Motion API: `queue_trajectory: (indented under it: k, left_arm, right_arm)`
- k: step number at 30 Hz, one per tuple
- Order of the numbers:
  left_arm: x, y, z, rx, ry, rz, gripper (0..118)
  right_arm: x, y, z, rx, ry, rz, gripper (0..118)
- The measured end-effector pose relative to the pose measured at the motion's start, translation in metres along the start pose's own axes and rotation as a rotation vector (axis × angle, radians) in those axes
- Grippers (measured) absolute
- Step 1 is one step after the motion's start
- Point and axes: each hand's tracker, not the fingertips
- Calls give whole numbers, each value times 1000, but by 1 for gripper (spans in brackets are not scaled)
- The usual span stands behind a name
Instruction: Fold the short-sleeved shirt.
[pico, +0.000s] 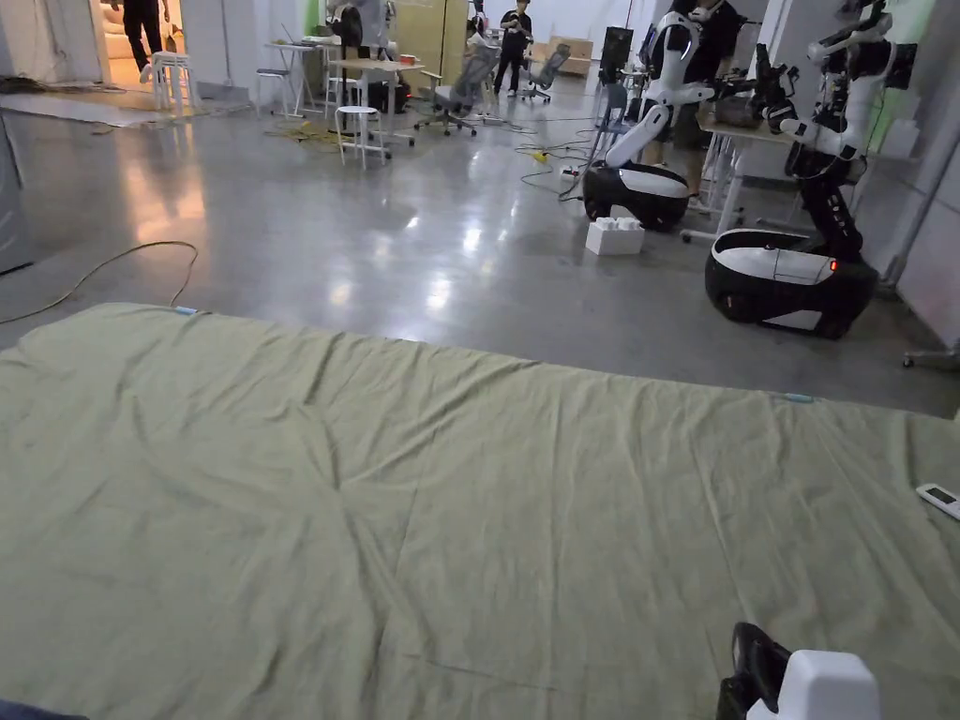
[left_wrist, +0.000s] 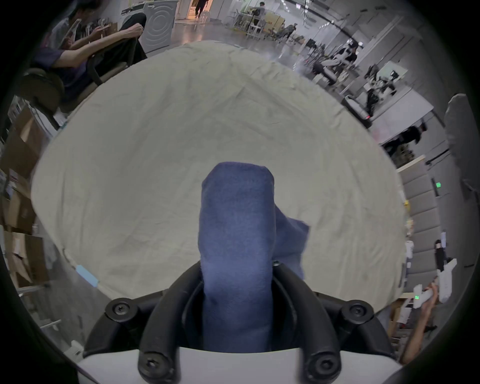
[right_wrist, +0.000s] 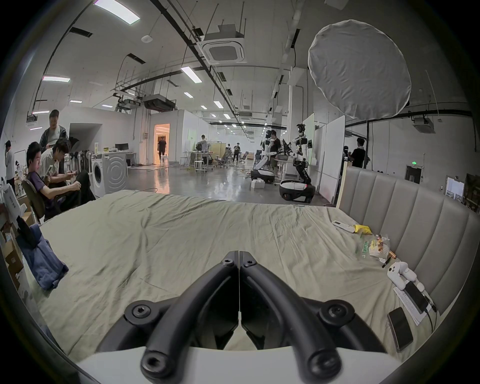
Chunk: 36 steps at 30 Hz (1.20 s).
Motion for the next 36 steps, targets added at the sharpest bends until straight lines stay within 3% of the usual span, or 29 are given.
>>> queue_trajectory:
  k: [6,10,11,14,18,23,28,32,36]
  left_arm:
    - [6,-2,1,51,187,-44,59]
    - [16,-4,11,116,316,-85,59]
    - [18,-3,12,193,420,-146,59]
    - [43,-13,13,241,478,-270,59]
    - [91,-33,11,329,392,-343,59]
    - [154,-63,-4,458,141,-333,59]
    - [227,-100,-19,622,48,-367,58]
    - [282,-134,-22,852,18,-342,58]
    - [320,-146,-31,903,20,-347,57]
  right_arm:
    - [6,-5,0,-12,-6,-8,1]
    - [8,-9,-1,-24,-4,-16,1]
    - [9,-9,-1,-25,-4,-19,1]
    - [10,-11,1,-27,-3,-23,1]
    - [13,-14,2,-33,-4,-25,1]
    - [19,-20,4,-41,-12,-34,1]
    - [23,-26,5,-49,-27,-48,1]
    - [24,-28,7,-39,-45,-52,1]
    - [23,-28,9,-24,-53,-61,1]
